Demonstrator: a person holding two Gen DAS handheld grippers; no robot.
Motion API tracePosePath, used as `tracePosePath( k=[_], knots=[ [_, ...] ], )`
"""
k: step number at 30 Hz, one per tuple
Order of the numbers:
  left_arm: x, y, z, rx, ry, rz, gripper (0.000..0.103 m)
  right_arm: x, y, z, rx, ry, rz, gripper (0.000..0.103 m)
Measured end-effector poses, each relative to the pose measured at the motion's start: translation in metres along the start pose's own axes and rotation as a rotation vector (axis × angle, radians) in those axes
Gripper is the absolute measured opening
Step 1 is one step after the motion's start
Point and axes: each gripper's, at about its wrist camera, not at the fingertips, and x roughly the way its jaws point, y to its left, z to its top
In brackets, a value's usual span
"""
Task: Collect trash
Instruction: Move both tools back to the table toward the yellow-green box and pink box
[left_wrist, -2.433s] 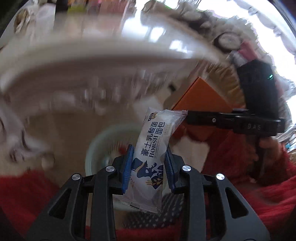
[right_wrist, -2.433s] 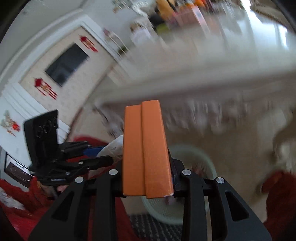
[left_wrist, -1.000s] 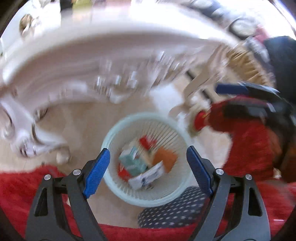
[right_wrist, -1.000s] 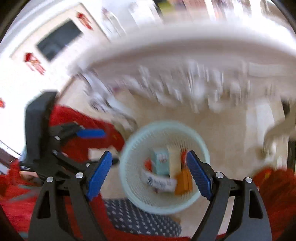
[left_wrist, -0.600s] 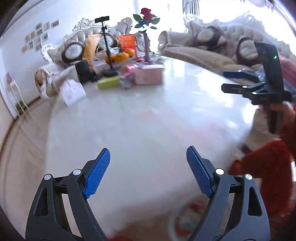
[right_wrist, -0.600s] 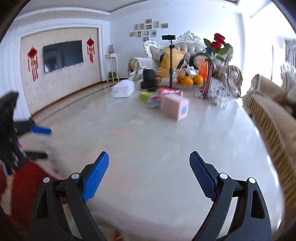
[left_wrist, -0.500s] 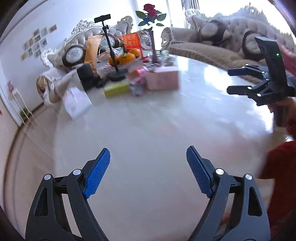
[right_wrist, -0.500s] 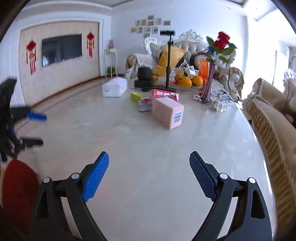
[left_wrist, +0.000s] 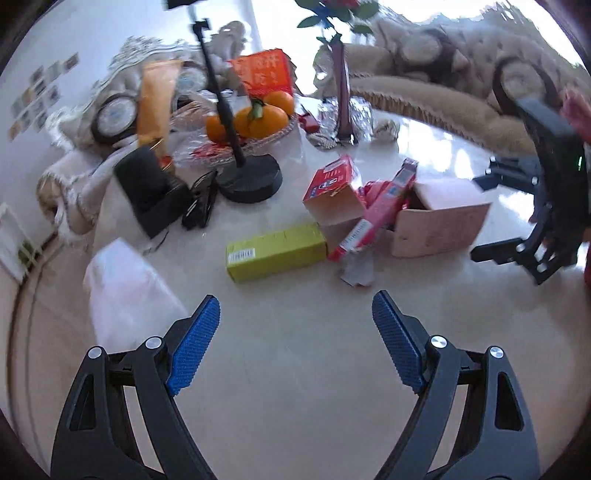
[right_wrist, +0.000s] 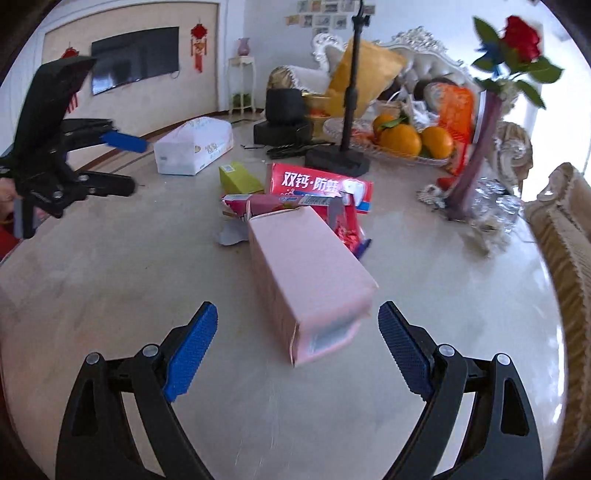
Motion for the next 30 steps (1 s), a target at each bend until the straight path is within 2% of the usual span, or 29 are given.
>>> tracePosePath(
  k=[2, 5, 10, 17, 18, 21, 23, 24, 26, 28, 30],
  knots=[
    [0.013, 0.004, 0.007, 0.057, 0.019, -0.013, 0.083, 0.003, -0.001, 0.005, 0.009, 0.008, 0.017, 0.085],
    [0.036, 0.011, 0.022, 0.145, 0.06, -0.057, 0.083, 0.005, -0.004, 0.006, 0.029, 0.024, 0.086, 0.084],
    [0.064, 0.023, 0.049, 0.281, 0.101, -0.115, 0.083, 0.007, -0.012, 0.007, 0.073, 0.023, 0.129, 0.084],
    [0.088, 0.018, 0.06, 0.487, 0.125, -0.242, 0.083, 0.012, -0.016, 0.008, 0.097, 0.05, 0.142, 0.085],
    [0.091, 0.016, 0.059, 0.505, 0.137, -0.251, 0.083, 0.012, -0.016, 0.008, 0.093, 0.047, 0.144, 0.085],
    [0.106, 0.014, 0.056, 0.535, 0.235, -0.305, 0.083, 0.012, -0.015, 0.008, 0.087, 0.045, 0.146, 0.085],
    [0.111, 0.016, 0.053, 0.521, 0.283, -0.32, 0.083, 0.014, -0.016, 0.009, 0.091, 0.051, 0.135, 0.085],
    [0.112, 0.016, 0.052, 0.508, 0.278, -0.317, 0.083, 0.014, -0.016, 0.009, 0.093, 0.054, 0.13, 0.085],
    [0.111, 0.018, 0.053, 0.44, 0.294, -0.322, 0.083, 0.015, -0.017, 0.009, 0.095, 0.058, 0.126, 0.084],
    [0.109, 0.022, 0.056, 0.32, 0.31, -0.344, 0.083, 0.016, -0.017, 0.009, 0.099, 0.062, 0.119, 0.084],
    [0.106, 0.023, 0.055, 0.236, 0.306, -0.333, 0.083, 0.017, -0.018, 0.011, 0.109, 0.05, 0.123, 0.084]
  ],
)
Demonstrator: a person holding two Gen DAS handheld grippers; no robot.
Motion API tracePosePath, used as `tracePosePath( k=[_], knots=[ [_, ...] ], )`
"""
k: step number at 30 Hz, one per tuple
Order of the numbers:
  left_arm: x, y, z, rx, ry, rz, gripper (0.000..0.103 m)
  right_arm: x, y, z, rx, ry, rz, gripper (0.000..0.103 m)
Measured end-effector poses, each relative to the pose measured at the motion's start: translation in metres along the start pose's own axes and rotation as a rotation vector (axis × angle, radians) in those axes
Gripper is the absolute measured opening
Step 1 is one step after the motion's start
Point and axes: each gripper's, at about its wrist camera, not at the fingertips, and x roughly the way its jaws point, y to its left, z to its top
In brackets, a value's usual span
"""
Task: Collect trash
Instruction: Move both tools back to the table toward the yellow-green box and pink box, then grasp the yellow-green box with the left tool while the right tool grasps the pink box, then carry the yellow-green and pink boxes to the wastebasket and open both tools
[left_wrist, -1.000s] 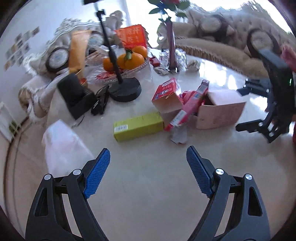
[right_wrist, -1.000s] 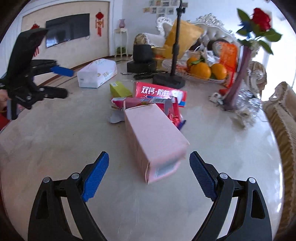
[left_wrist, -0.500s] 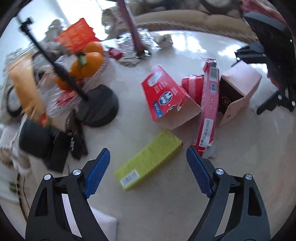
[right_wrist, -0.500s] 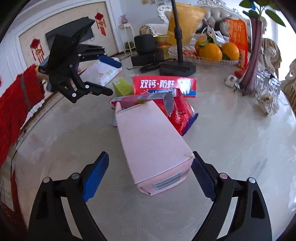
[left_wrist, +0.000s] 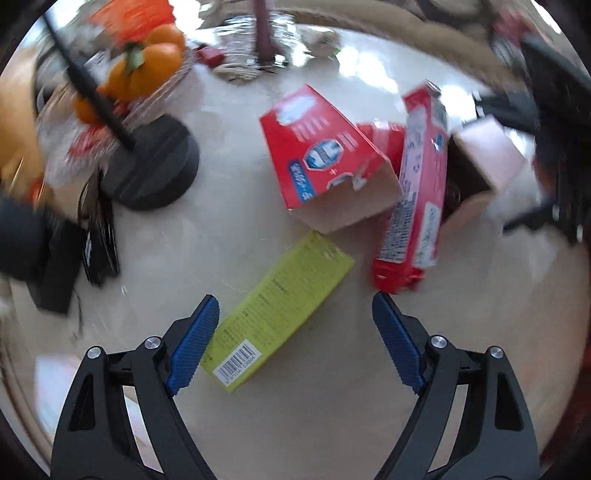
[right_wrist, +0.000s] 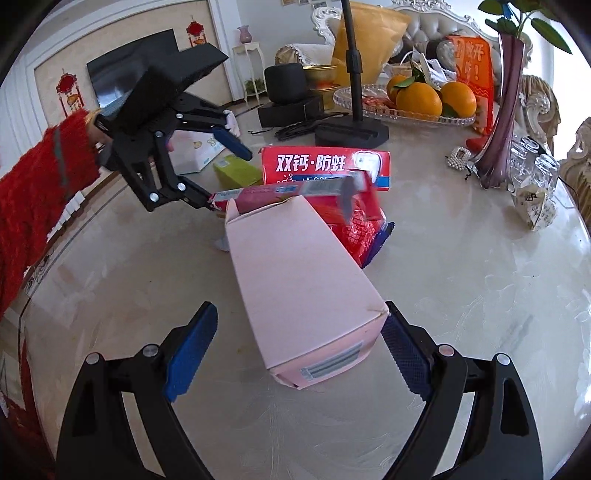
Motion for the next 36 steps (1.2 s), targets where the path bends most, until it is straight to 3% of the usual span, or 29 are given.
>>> tracePosePath(
  k=[3, 6, 9, 10, 12, 15, 16, 17, 19, 20, 24, 29, 31, 34, 36],
  knots=[
    [-0.001, -0.016, -0.008, -0.023, 0.0, 0.044, 0.083, 0.0, 0.001, 0.001, 0.002, -0.007, 0.008, 0.084],
    [-0.006, -0.04, -0.018, 0.046, 0.044, 0.014, 0.083, 0.0, 0.005, 0.001, -0.017, -0.01, 0.01, 0.08],
    [-0.004, -0.045, -0.02, 0.049, 0.101, -0.005, 0.083, 0.003, 0.005, 0.0, -0.002, 0.009, 0.047, 0.072],
    [0.002, -0.043, -0.019, 0.043, 0.121, 0.042, 0.083, 0.005, 0.005, 0.0, 0.005, 0.015, 0.05, 0.071],
    [0.008, -0.033, -0.015, -0.011, 0.103, 0.096, 0.087, 0.006, 0.005, 0.001, 0.014, 0.014, 0.05, 0.07],
    [0.013, -0.022, -0.012, -0.163, 0.08, 0.076, 0.087, 0.004, 0.003, 0.001, 0.033, 0.0, 0.054, 0.07],
    [0.014, -0.023, -0.013, -0.188, 0.068, 0.07, 0.086, 0.004, 0.002, 0.002, 0.038, -0.001, 0.049, 0.065],
    [0.013, -0.024, -0.014, -0.21, 0.052, 0.052, 0.074, 0.004, 0.001, 0.002, 0.041, -0.001, 0.045, 0.062],
    [0.007, -0.029, -0.018, -0.249, 0.013, 0.069, 0.036, 0.004, 0.001, 0.002, 0.045, -0.001, 0.032, 0.053],
    [0.005, -0.029, -0.02, -0.295, 0.002, 0.083, 0.029, 0.005, 0.0, 0.002, 0.052, -0.002, 0.028, 0.052],
    [-0.003, -0.052, -0.035, -0.37, -0.058, 0.065, 0.029, 0.003, 0.003, 0.001, 0.052, -0.013, 0.012, 0.051],
    [-0.021, -0.115, -0.068, -0.4, -0.107, 0.05, 0.029, -0.001, 0.034, -0.013, 0.024, 0.019, 0.099, 0.051],
    [-0.031, -0.133, -0.09, -0.443, -0.122, 0.047, 0.029, -0.007, 0.052, -0.021, 0.01, 0.025, 0.108, 0.051],
    [-0.051, -0.159, -0.13, -0.51, -0.163, -0.036, 0.029, -0.028, 0.074, -0.049, 0.048, -0.001, 0.115, 0.05],
    [-0.063, -0.187, -0.159, -0.551, -0.174, -0.053, 0.029, -0.044, 0.081, -0.067, 0.089, -0.027, 0.125, 0.05]
  ],
)
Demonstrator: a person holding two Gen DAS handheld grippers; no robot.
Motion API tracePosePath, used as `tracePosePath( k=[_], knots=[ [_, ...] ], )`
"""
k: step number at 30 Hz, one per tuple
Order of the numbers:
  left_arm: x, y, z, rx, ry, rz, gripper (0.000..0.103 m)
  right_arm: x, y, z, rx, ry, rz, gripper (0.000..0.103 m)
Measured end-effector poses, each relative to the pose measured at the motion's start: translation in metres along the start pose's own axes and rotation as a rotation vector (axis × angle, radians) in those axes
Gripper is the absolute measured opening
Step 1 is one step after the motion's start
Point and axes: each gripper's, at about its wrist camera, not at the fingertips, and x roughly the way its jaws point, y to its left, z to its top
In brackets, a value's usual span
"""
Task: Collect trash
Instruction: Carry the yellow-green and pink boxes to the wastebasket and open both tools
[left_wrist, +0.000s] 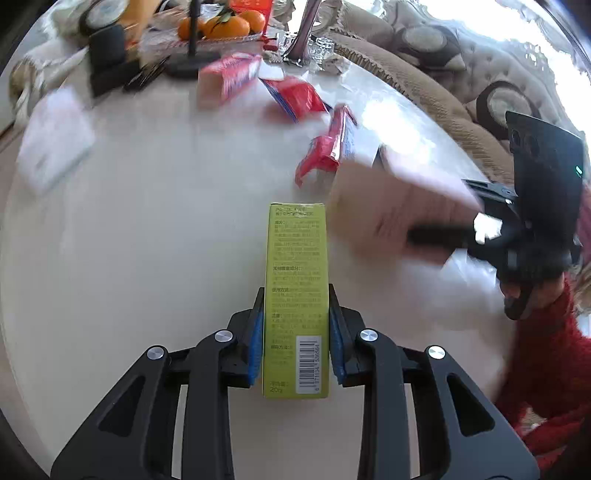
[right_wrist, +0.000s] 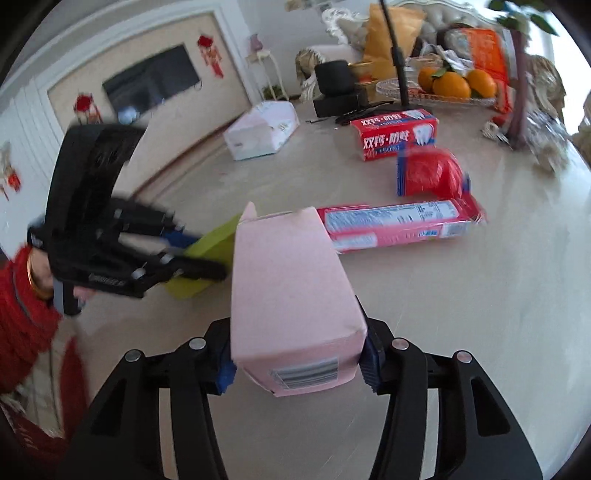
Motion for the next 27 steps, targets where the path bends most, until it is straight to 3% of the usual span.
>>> tracePosePath(
  k=[4, 8, 13, 17, 21, 24, 27],
  knots=[
    [-0.032, -0.022, -0.062, -0.083, -0.084, 0.017, 0.029, -0.053, 0.014, -0.039, 0.094, -0.098, -0.046, 0.046],
    [-0.066, -0.061, -0.118, -0.116, -0.162, -0.027, 0.029, -0.111, 0.034, -0.08, 0.188, -0.209, -0.059, 0.046],
    [-0.092, -0.121, -0.188, -0.081, -0.176, -0.062, 0.029, -0.157, 0.077, -0.135, 0.258, -0.268, 0.039, 0.046],
    [-0.081, -0.149, -0.244, -0.089, -0.113, -0.064, 0.029, -0.165, 0.113, -0.19, 0.302, -0.199, 0.08, 0.046],
    [-0.043, -0.158, -0.297, -0.11, 0.011, -0.023, 0.029, -0.146, 0.131, -0.25, 0.407, -0.088, 0.124, 0.046],
    [0.001, -0.153, -0.321, -0.13, 0.11, 0.03, 0.029, -0.113, 0.132, -0.283, 0.458, 0.021, 0.071, 0.046],
    [0.033, -0.143, -0.332, -0.174, 0.16, 0.034, 0.029, -0.082, 0.125, -0.307, 0.506, 0.109, 0.04, 0.046]
  ],
)
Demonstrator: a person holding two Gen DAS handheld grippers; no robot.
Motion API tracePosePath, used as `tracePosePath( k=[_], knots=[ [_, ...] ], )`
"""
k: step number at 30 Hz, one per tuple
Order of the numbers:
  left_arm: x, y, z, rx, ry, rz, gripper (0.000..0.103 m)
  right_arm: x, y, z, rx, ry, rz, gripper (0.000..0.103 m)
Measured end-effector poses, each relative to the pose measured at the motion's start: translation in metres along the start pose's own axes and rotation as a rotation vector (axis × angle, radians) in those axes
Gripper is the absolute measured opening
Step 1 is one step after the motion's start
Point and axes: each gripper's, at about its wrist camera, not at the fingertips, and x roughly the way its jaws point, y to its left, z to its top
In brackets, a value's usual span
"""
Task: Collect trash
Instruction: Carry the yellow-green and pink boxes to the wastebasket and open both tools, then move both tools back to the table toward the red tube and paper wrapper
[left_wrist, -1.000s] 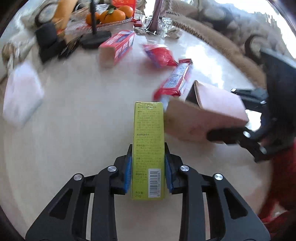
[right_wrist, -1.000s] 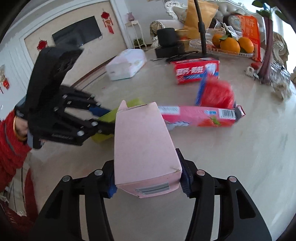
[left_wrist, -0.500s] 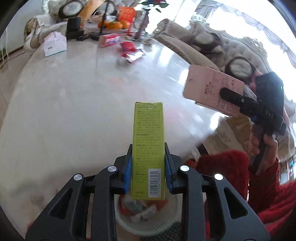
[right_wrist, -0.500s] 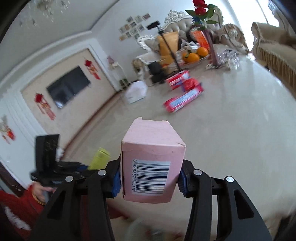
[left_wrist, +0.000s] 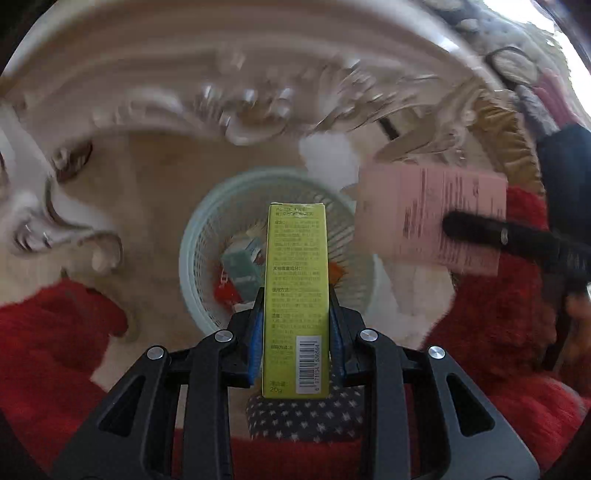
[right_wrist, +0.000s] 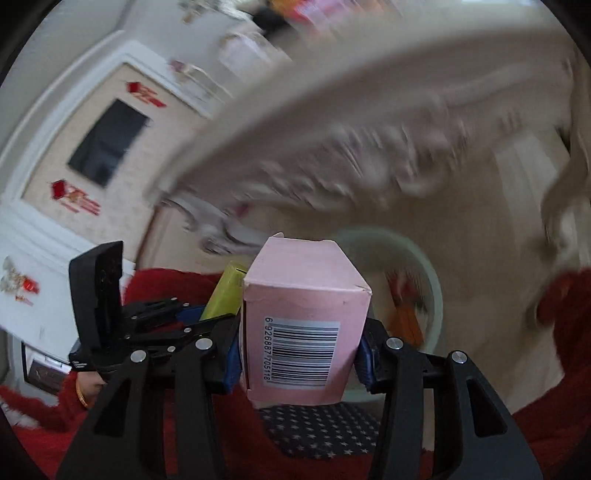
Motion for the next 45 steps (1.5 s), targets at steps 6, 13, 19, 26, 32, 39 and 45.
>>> tracePosePath(
  k=[6, 13, 19, 26, 32, 39, 45],
  knots=[
    [0.052, 0.013, -0.009, -0.053, 0.079, 0.038, 0.029, 0.051, -0.016, -0.016, -0.007, 0.119, -0.121, 0.046],
    [0.065, 0.018, -0.005, -0.063, 0.105, 0.034, 0.035, 0.075, -0.029, -0.033, -0.016, 0.175, -0.181, 0.047],
    [0.064, 0.016, -0.004, -0.057, 0.095, 0.111, 0.076, 0.079, -0.033, -0.03, 0.005, 0.169, -0.263, 0.071],
    [0.059, 0.014, -0.004, -0.05, 0.079, 0.145, 0.076, 0.078, -0.038, -0.031, 0.035, 0.168, -0.28, 0.071],
    [0.023, -0.002, 0.0, 0.049, -0.009, 0.21, 0.076, 0.062, -0.014, -0.029, -0.054, 0.133, -0.271, 0.071],
    [-0.096, -0.023, 0.035, 0.144, -0.222, 0.088, 0.076, -0.025, 0.033, 0.009, -0.177, -0.083, -0.176, 0.071],
    [-0.141, -0.029, 0.158, 0.296, -0.428, 0.273, 0.076, -0.093, 0.045, 0.102, -0.246, -0.361, -0.232, 0.078]
  ],
)
